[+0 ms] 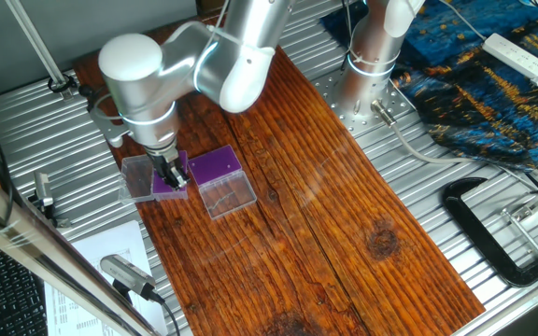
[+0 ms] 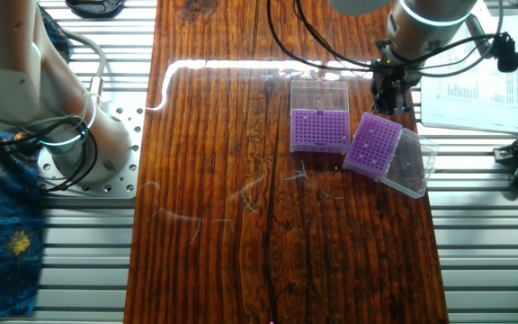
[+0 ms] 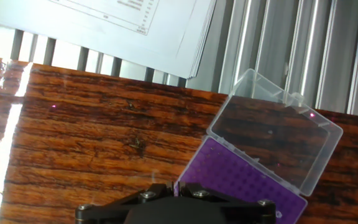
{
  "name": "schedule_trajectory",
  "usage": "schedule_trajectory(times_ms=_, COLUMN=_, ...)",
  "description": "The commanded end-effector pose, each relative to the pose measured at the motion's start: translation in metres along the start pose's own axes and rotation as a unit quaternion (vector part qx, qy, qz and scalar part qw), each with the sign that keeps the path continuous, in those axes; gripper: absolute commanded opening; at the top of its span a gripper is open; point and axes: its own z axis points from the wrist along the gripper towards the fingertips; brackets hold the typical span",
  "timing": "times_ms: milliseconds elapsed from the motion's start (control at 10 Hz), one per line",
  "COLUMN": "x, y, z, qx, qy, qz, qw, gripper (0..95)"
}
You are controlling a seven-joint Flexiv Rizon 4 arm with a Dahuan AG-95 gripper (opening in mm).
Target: Transfer all small pipette tips from one holder to another
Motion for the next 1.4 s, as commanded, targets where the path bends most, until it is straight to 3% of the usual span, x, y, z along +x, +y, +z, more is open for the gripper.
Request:
schedule_trajectory(times_ms=100, x=0.0036, y=-0.0007, z=-0.0004, qx=-0.002, qy=-0.002, qz=-0.003, qw=1.0, gripper=0.0)
schedule_trajectory(times_ms=1400, x=0.0095, y=0.001, z=0.0038, qx=-0.006, qy=-0.001, qz=0.0, qw=1.0, gripper=0.0)
